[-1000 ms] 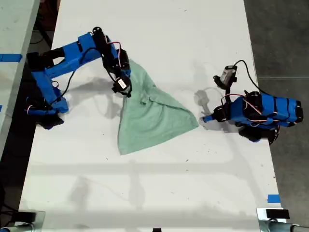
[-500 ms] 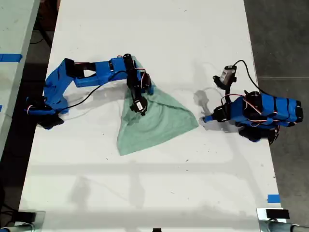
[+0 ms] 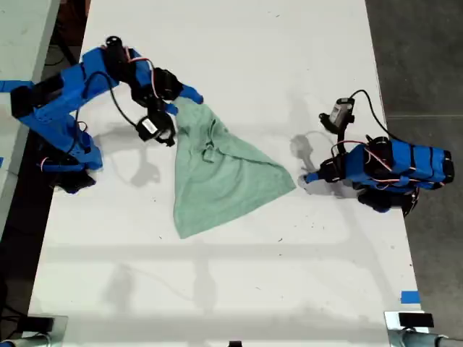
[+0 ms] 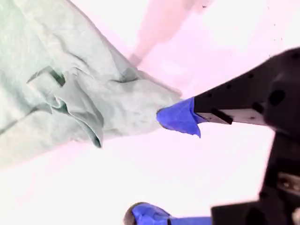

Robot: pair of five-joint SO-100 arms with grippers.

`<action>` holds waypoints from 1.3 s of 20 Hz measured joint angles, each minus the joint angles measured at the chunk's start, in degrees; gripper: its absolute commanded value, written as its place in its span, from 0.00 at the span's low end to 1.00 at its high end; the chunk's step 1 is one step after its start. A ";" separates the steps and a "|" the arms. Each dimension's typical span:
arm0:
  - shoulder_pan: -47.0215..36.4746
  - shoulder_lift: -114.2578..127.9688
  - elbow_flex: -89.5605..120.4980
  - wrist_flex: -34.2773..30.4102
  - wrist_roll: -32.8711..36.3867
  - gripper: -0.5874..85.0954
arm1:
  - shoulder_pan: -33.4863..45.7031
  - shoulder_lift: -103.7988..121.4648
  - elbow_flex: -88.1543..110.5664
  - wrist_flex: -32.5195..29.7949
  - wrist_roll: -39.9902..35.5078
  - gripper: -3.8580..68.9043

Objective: Fold t shirt

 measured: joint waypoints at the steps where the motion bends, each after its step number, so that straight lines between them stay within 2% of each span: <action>1: 0.00 9.14 6.50 0.00 -2.29 0.28 | 0.00 0.00 0.00 0.00 0.00 0.13; 3: 2.64 26.02 23.20 -1.49 -9.05 0.18 | 0.00 0.00 0.00 0.00 0.00 0.13; 4: 5.80 34.10 33.05 -4.48 -13.18 0.16 | 0.00 0.00 0.00 0.00 0.00 0.13; 7: 18.37 49.92 62.14 -19.16 -23.47 0.16 | 0.00 0.00 0.00 0.00 0.00 0.13; 9: 21.53 45.35 70.49 -29.36 -23.12 0.17 | 0.00 0.00 0.00 0.00 0.00 0.13; 11: 21.27 40.08 76.03 -38.58 -20.92 0.16 | 0.00 0.00 0.00 0.00 0.00 0.13; 14: 21.09 38.67 81.91 -47.72 -16.87 0.15 | 0.00 0.00 0.00 0.00 0.00 0.12; 18: 20.74 40.08 86.84 -49.75 -16.35 0.13 | 0.00 0.00 0.00 0.00 0.09 0.12; 21: 21.09 51.94 92.37 -48.69 -17.49 0.11 | 0.00 0.00 0.00 0.00 0.09 0.12; 22: 21.45 60.64 92.99 -45.53 -18.54 0.08 | 0.00 0.00 0.00 0.00 0.09 0.11; 24: 20.04 79.54 93.34 -32.52 -18.02 0.08 | 0.00 0.00 0.00 0.00 0.09 0.11; 26: 20.65 86.40 93.69 -28.30 -17.40 0.05 | 0.00 0.00 0.00 0.00 0.18 0.11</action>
